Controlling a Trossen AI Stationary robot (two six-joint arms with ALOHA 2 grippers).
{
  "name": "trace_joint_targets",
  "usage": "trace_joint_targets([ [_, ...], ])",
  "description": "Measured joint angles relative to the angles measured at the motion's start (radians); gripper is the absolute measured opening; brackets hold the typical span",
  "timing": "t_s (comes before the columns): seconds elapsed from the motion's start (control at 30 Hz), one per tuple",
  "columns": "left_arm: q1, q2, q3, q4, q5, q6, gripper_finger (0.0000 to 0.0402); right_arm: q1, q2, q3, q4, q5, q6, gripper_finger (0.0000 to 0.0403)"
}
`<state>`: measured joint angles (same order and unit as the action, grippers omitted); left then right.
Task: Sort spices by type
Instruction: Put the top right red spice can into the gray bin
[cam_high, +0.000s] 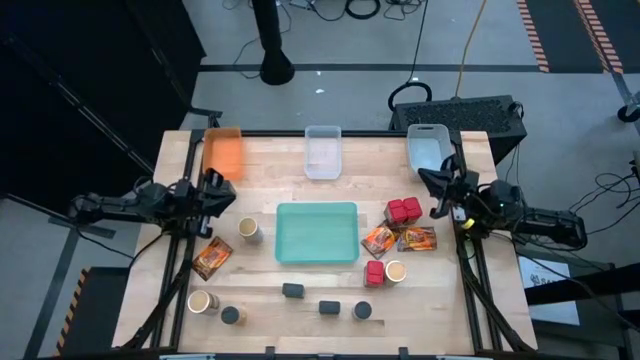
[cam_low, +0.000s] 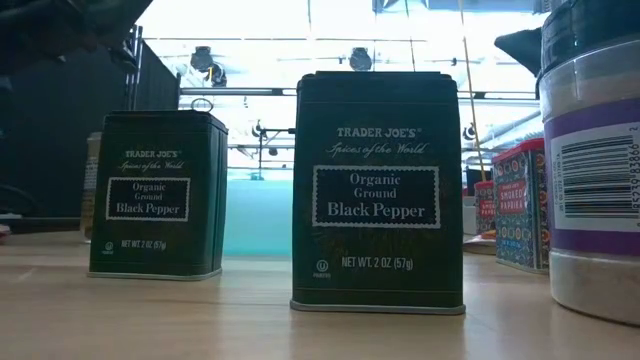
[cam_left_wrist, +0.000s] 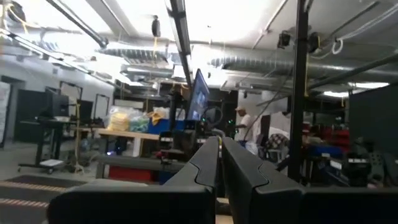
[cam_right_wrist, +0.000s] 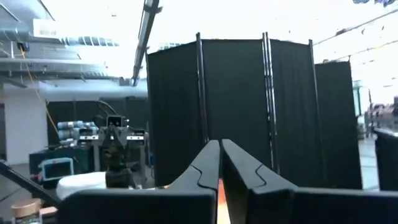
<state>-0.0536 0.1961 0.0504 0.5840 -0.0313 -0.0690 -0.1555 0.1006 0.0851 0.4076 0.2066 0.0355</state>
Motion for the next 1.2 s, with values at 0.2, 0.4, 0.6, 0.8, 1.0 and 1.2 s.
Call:
trace_joint_targets([
  [0.2,0.0,0.19,0.107,-0.021,0.015,0.014,0.0022,0.0,0.163,0.079,-0.003,0.005,0.032,0.0],
  [0.4,0.0,0.301,0.206,-0.051,0.015,0.072,0.0022,0.0,0.324,0.182,0.002,0.029,0.055,0.0],
  [0.6,-0.001,0.359,0.231,-0.05,0.015,0.042,0.0022,0.0,0.47,0.245,0.001,0.027,0.084,0.0],
  [0.8,-0.026,0.512,0.231,-0.021,0.038,-0.044,0.0022,0.0,0.601,0.285,0.066,0.027,0.11,0.0],
  [1.0,-0.024,0.626,0.231,0.125,0.027,-0.022,0.0022,0.0,0.745,0.353,0.123,-0.025,0.107,0.0],
  [1.2,-0.025,0.627,0.231,0.172,0.021,0.005,0.0022,0.003,0.862,0.39,0.089,-0.052,0.164,0.0],
])
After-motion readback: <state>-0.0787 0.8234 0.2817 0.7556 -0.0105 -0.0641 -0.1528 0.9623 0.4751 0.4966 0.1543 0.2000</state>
